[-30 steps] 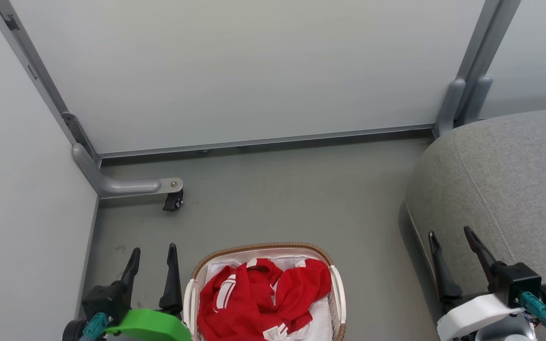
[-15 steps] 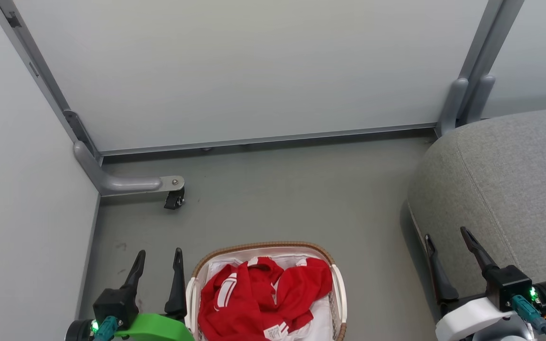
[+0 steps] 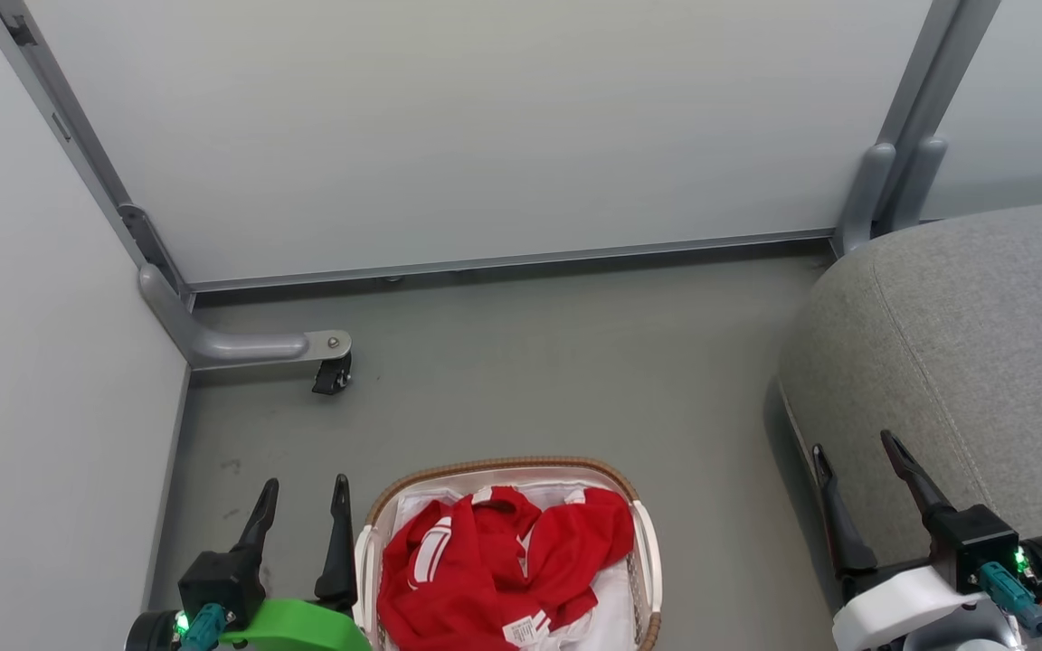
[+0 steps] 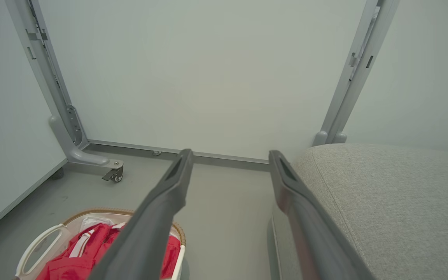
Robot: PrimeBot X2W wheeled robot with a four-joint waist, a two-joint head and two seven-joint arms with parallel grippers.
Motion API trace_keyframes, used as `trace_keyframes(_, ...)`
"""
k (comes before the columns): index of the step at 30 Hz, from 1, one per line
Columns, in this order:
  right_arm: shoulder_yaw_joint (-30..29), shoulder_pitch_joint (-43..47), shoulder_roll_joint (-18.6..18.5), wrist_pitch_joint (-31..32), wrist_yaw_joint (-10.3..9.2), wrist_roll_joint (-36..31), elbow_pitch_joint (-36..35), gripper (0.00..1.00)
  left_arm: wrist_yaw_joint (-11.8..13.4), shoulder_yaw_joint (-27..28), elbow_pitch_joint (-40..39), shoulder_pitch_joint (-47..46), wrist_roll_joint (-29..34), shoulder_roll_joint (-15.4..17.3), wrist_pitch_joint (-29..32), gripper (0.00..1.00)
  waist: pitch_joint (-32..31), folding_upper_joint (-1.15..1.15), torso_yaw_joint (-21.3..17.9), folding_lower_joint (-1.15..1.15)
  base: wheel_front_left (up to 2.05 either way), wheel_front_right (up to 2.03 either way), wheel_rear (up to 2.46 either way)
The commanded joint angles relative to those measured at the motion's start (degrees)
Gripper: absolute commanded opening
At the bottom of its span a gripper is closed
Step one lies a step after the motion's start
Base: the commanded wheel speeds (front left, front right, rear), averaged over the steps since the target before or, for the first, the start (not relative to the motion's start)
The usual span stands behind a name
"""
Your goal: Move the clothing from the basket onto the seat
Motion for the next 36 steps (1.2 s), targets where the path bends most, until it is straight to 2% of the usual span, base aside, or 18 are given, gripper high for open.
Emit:
trace_keyframes(1, -0.10, -0.01, -0.30, -0.29, 0.00, 0.02, -0.32, 1.00, 0.01, 0.06, -0.18, 0.00, -0.21, 0.38, -0.04, 1.00, 0.13, 0.00, -0.03, 0.00, 0.00, 0.00, 0.00)
trace_keyframes(8, -0.17, -1.04, -0.30, -0.29, 0.00, 0.26, -1.50, 1.00, -0.29, -1.53, -0.73, -1.99, 2.46, 0.37, -0.04, 1.00, 2.27, 0.00, -0.52, 0.00, 0.00, 0.00, 0.00)
trace_keyframes(14, 0.17, -4.28, -0.29, -0.29, 0.00, 0.59, -3.03, 1.00, -1.39, -4.60, 2.73, -7.38, 7.26, 0.37, -0.03, 1.00, 8.84, 0.00, -2.21, 0.00, 0.00, 0.00, 0.00)
trace_keyframes(19, 0.57, -8.79, -0.29, -0.29, -0.01, 1.31, -3.80, 1.00, -1.96, -7.63, 10.15, -14.90, 11.10, 0.69, -0.02, 1.00, 16.37, 0.00, -4.58, 0.00, 0.00, 0.00, 0.00)
trace_keyframes(26, 1.22, -15.02, -0.25, -0.29, -0.01, 2.79, -4.45, 1.00, -2.46, -11.22, 25.76, -27.32, 13.78, 0.59, -0.02, 1.00, 27.24, 0.00, -7.82, 0.00, 0.00, 0.00, 0.00)
trace_keyframes(30, 1.41, -17.54, -0.24, -0.29, -0.01, 3.51, -4.31, 1.00, -2.84, -14.25, 34.10, -33.38, 15.49, 0.51, 0.76, 1.00, 31.95, 0.00, -9.40, 0.00, 0.00, 0.00, 0.00)
trace_keyframes(36, 1.80, -20.33, -0.23, -0.29, -0.01, 4.96, -4.47, 1.00, -3.36, -18.54, 41.97, -39.65, 16.53, 0.50, 1.61, 1.00, 37.38, 0.00, -11.59, 0.00, 0.00, 0.00, 0.00)
